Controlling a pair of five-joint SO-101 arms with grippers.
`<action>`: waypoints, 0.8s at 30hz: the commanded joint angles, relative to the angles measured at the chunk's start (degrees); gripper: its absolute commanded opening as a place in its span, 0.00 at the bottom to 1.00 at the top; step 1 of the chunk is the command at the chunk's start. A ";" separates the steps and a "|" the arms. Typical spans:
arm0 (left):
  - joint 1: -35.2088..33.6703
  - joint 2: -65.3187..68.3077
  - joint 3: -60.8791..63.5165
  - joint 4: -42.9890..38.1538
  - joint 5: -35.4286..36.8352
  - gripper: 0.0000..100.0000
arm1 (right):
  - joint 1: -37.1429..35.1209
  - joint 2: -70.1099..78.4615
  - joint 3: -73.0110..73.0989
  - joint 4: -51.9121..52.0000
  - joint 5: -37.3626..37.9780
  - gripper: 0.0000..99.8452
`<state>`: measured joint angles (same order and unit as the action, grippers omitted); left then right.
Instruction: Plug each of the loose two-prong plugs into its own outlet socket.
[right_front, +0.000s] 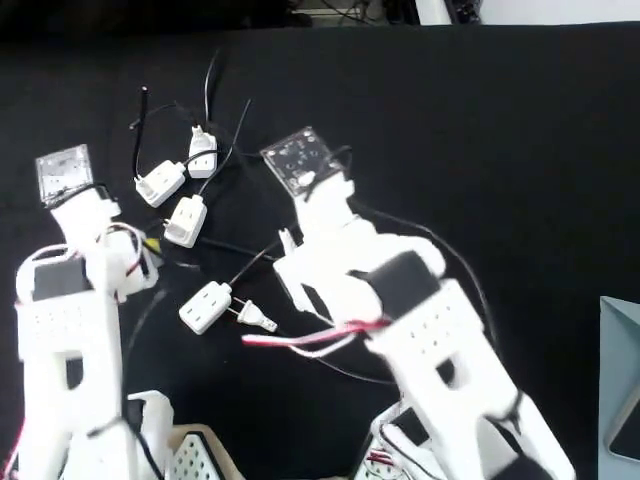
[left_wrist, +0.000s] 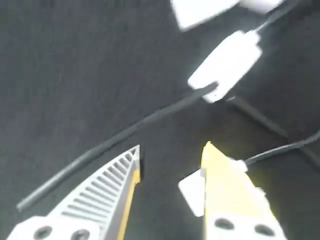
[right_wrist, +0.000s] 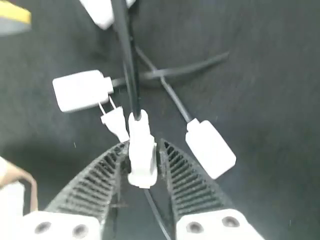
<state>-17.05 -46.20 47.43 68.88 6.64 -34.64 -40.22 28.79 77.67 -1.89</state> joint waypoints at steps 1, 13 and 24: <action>4.97 -14.59 -0.13 -2.11 -0.70 0.20 | 0.70 -5.58 2.68 -4.92 0.18 0.01; 9.80 -34.64 17.98 -20.66 -0.44 0.03 | -8.53 -24.04 18.07 -16.09 0.18 0.01; 26.24 -49.05 24.48 -19.78 -5.10 0.03 | -15.65 -27.47 23.96 -21.10 0.18 0.01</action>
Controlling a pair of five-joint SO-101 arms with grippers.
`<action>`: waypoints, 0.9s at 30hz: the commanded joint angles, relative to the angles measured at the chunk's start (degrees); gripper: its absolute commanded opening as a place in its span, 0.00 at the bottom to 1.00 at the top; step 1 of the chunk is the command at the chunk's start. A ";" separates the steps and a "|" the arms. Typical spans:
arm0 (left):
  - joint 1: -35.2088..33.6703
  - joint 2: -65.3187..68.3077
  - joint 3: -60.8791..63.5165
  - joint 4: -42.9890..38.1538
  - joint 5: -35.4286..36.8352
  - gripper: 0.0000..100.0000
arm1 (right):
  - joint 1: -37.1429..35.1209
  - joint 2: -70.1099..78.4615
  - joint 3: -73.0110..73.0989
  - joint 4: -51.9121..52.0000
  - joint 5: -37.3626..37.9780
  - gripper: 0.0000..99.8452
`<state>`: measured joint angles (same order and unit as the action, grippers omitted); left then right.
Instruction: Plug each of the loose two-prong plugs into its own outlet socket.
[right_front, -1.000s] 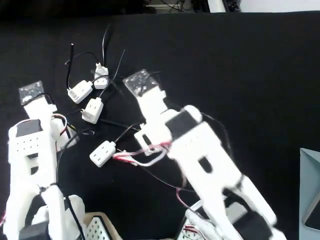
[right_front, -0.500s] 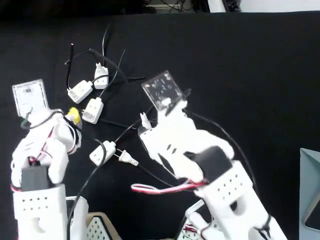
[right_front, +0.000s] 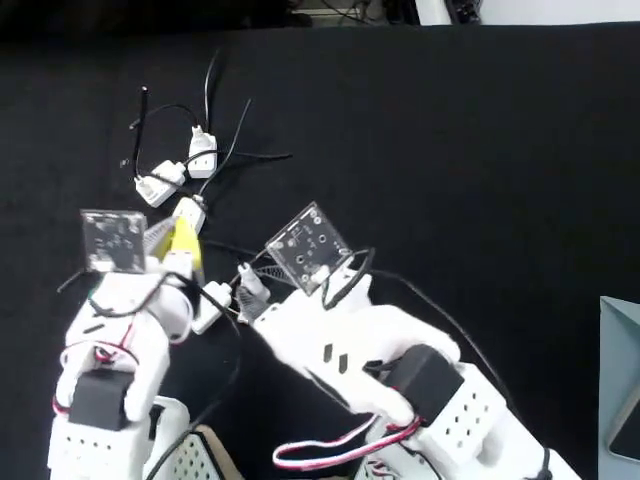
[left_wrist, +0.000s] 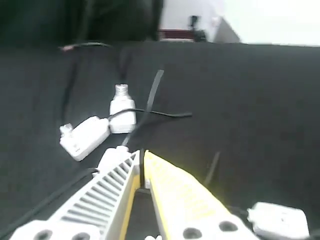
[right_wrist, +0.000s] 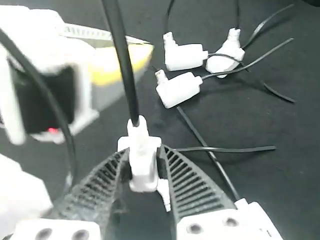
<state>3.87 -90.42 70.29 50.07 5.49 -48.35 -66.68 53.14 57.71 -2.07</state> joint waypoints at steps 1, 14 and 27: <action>6.46 -6.24 2.51 -0.79 -4.84 0.03 | -2.37 -1.01 -0.40 -0.97 0.44 0.01; 18.51 -13.71 2.68 6.42 -10.11 0.03 | -2.55 -0.92 3.74 -1.14 0.70 0.01; 10.07 -13.71 -1.80 9.23 -14.51 0.03 | -1.93 -0.84 3.30 -1.41 0.35 0.01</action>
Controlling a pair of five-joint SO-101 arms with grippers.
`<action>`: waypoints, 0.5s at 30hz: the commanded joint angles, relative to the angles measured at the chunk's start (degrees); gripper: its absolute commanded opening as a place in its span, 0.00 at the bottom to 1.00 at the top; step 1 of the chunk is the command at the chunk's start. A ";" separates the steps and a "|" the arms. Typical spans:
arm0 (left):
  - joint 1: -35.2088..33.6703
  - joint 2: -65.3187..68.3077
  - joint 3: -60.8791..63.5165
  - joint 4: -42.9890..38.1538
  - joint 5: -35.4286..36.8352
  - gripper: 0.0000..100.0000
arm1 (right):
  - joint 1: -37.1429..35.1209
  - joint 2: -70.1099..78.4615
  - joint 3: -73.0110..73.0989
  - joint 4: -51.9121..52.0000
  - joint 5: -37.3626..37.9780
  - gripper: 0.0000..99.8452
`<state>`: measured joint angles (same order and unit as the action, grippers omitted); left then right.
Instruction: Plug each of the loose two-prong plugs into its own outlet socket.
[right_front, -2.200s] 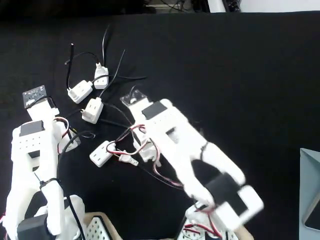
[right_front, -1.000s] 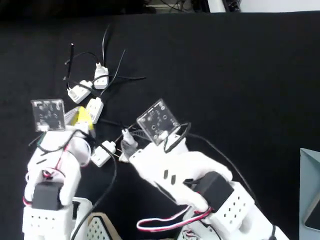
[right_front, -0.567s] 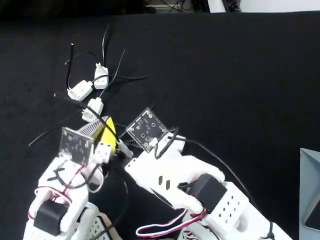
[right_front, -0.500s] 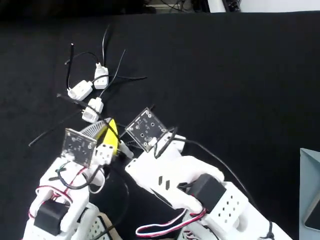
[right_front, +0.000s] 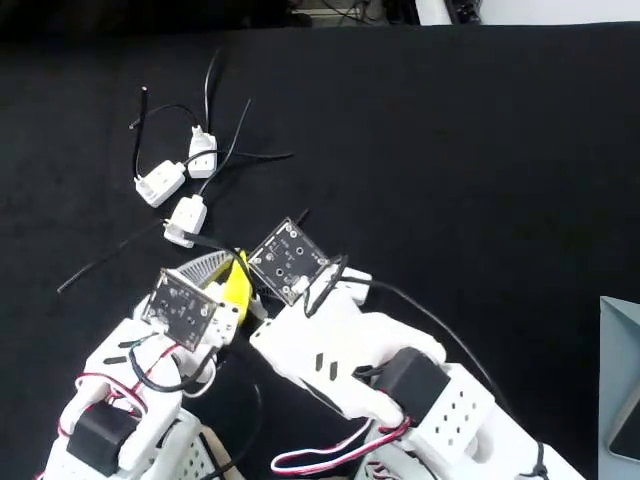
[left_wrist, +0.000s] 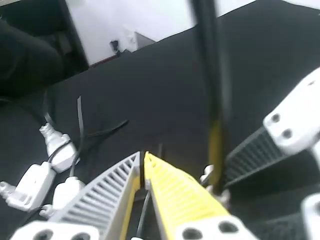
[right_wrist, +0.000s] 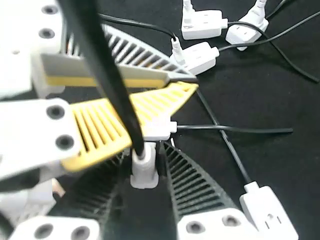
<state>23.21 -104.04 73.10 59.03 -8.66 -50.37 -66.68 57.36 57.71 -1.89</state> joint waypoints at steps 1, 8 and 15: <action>-13.23 -0.09 -5.41 0.26 -0.35 0.03 | 0.79 -0.84 -1.01 -2.20 0.09 0.01; -41.01 -0.09 -3.74 0.26 -0.18 0.03 | 2.37 8.22 -1.45 -8.09 0.09 0.01; -54.90 -0.09 3.74 -0.18 -0.18 0.03 | -0.44 25.63 -2.68 -21.89 -4.04 0.01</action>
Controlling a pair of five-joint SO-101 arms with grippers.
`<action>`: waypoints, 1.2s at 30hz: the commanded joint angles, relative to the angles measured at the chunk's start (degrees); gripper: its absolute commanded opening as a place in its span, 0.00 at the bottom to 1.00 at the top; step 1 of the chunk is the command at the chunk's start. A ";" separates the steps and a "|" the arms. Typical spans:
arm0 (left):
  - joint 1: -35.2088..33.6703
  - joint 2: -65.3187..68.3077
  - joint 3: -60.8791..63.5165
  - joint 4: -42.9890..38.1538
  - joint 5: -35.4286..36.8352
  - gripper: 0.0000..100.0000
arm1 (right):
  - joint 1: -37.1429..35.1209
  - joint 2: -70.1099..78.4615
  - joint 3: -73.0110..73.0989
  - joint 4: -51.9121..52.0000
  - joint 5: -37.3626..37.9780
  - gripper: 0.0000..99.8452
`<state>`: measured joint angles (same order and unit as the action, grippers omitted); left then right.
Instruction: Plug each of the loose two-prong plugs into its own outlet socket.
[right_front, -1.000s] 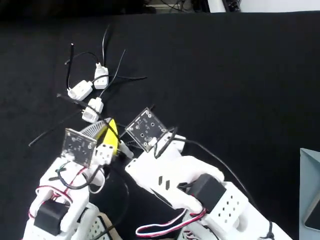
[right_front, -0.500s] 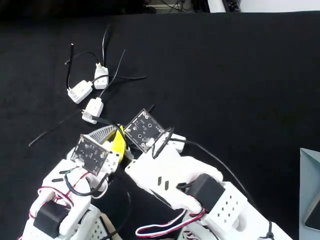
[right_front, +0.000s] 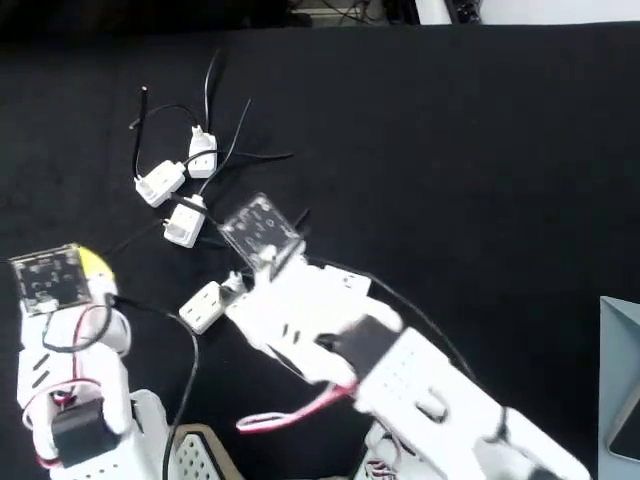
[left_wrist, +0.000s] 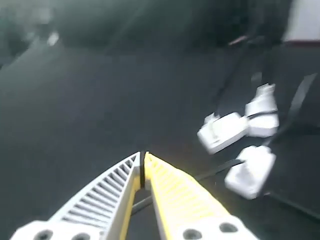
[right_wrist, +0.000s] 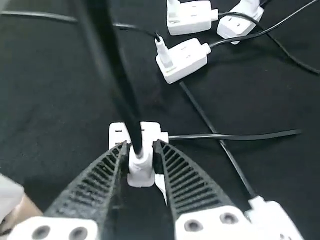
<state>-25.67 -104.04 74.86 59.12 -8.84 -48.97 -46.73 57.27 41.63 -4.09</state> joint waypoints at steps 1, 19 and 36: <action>-6.90 -0.09 2.59 -0.26 0.00 0.03 | -2.90 8.04 -2.59 -8.18 -2.55 0.01; -10.95 -0.09 7.08 -0.26 3.96 0.03 | -7.82 30.99 -3.65 -29.27 -5.01 0.01; -10.86 -0.09 7.96 -0.26 3.96 0.03 | -7.56 34.42 -4.44 -30.59 -5.98 0.01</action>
<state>-35.96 -103.87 83.21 59.12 -5.32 -56.18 -12.18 55.69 12.53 -9.54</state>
